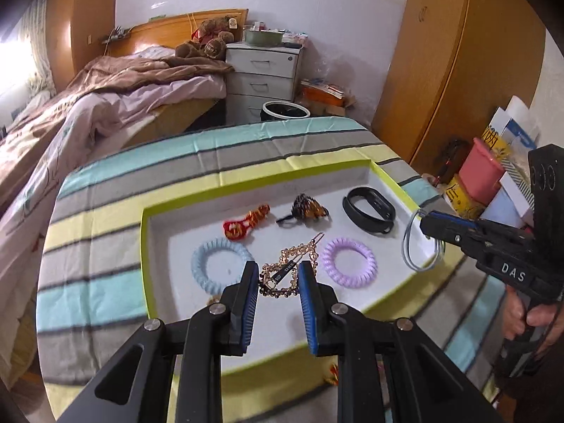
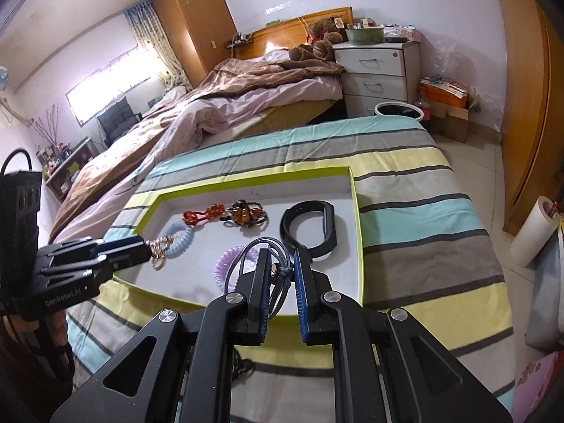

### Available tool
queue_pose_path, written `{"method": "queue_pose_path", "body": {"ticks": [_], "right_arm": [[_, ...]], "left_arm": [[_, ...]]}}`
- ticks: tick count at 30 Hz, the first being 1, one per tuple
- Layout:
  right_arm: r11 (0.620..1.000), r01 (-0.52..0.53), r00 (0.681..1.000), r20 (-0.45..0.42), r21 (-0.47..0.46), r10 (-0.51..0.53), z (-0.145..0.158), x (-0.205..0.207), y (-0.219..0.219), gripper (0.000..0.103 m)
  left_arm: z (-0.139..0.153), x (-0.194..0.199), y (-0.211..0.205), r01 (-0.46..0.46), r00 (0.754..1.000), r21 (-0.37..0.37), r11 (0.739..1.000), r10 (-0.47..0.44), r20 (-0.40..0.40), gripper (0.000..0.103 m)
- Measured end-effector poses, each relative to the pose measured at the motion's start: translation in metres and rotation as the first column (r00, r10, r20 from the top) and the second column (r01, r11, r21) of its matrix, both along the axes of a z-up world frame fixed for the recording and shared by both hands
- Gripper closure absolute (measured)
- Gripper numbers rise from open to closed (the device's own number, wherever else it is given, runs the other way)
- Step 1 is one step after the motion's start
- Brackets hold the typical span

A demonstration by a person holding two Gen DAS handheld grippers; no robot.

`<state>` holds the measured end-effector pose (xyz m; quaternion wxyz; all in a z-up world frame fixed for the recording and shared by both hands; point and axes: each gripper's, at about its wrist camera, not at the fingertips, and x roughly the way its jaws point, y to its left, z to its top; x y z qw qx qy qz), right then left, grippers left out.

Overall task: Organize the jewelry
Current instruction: 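Carry the gold hair clip and grey cable over the green box, then open both grippers to release the hair clip and cable in the box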

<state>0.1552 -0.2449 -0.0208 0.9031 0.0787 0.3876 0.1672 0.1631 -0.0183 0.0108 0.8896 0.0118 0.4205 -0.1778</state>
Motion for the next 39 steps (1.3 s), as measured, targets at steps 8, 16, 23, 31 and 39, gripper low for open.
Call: {"method": "queue_pose_path", "body": {"ticks": [8, 16, 23, 31, 39], "right_arm": [[0.999, -0.015, 0.999, -0.047, -0.042, 0.013, -0.016, 0.015, 0.003, 0.09], [0.991, -0.05, 0.995, -0.088, -0.128, 0.039, -0.026, 0.022, 0.01, 0.089], [0.982, -0.053, 0.995, -0.093, -0.18, 0.036, -0.029, 0.026, 0.014, 0.089], [0.976, -0.05, 0.996, -0.089, -0.21, 0.032, -0.03, 0.025, 0.017, 0.089], [0.978, -0.037, 0.997, -0.078, -0.206, 0.021, -0.026, 0.025, 0.018, 0.077]], "left_arm": [[-0.021, 0.03, -0.01, 0.01, 0.998, -0.012, 1.0, -0.01, -0.056, 0.08], [-0.039, 0.039, -0.014, -0.003, 0.996, -0.003, 1.0, 0.002, -0.089, 0.08], [-0.044, 0.043, -0.015, -0.003, 0.995, -0.005, 1.0, 0.003, -0.1, 0.079], [-0.043, 0.042, -0.013, -0.007, 0.995, -0.01, 1.0, 0.006, -0.102, 0.079], [-0.037, 0.037, -0.015, -0.004, 0.996, -0.02, 1.0, 0.002, -0.093, 0.075]]}}
